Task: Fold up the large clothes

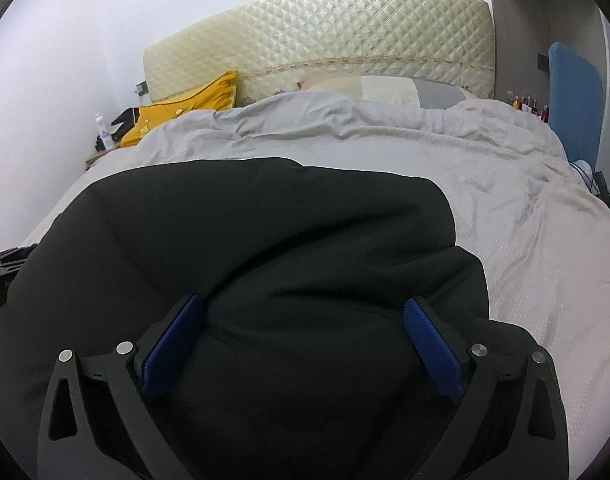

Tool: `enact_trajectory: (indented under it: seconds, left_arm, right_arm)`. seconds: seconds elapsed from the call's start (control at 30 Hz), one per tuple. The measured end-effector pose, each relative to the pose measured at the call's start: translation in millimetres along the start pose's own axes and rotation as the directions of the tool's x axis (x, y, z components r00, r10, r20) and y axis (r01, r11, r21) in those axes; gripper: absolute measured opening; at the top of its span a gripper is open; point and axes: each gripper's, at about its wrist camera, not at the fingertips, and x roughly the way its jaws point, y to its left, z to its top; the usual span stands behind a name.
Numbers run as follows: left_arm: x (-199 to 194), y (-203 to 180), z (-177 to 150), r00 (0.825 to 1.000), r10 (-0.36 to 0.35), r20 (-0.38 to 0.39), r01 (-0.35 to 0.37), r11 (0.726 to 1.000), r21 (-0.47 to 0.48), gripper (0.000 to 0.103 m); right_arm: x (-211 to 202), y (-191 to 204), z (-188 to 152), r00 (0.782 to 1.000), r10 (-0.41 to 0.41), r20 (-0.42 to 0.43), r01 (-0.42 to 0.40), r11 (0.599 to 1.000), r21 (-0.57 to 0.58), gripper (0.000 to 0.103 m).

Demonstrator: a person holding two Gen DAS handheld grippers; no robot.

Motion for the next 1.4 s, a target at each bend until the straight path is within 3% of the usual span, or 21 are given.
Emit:
enact_trajectory:
  seconds: [0.3, 0.4, 0.5, 0.6, 0.8, 1.07, 1.3, 1.4]
  left_arm:
    - [-19, 0, -1, 0.998, 0.039, 0.043, -0.037, 0.999, -0.027, 0.062]
    - [-36, -3, 4, 0.997, -0.032, 0.075, 0.037, 0.997, -0.064, 0.062]
    - [-51, -24, 5, 0.990, -0.079, 0.118, 0.080, 0.997, -0.010, 0.062]
    - [-46, -44, 3, 0.993, -0.044, 0.113, 0.037, 0.998, 0.060, 0.062]
    - [-24, -48, 2, 0.997, -0.032, 0.069, 0.029, 0.998, 0.048, 0.062]
    - [-15, -57, 2, 0.999, 0.004, 0.036, -0.007, 0.996, 0.086, 0.062]
    - [-49, -43, 11, 0.999, -0.037, 0.009, 0.036, 0.999, 0.031, 0.062]
    - [-89, -34, 26, 0.997, -0.067, 0.046, 0.067, 0.998, -0.007, 0.062]
  right_arm:
    - [-9, 5, 0, 0.999, -0.048, 0.021, 0.047, 0.999, 0.016, 0.100]
    - [-25, 15, 6, 0.995, -0.048, 0.091, 0.048, 0.999, 0.005, 0.100]
    - [-34, 32, 16, 0.991, -0.007, 0.137, 0.007, 1.000, -0.002, 0.100]
    - [-28, 51, 19, 0.993, 0.004, 0.120, 0.002, 0.999, -0.050, 0.100]
    - [-4, 47, 15, 0.998, 0.007, 0.066, -0.005, 0.999, -0.032, 0.102]
    - [5, 50, 7, 0.998, -0.005, 0.059, 0.008, 0.999, -0.038, 0.102]
    - [-31, 53, 18, 0.998, -0.007, 0.055, 0.008, 0.999, -0.031, 0.102]
    - [-68, 57, 33, 0.995, -0.009, 0.100, 0.012, 0.999, -0.035, 0.102]
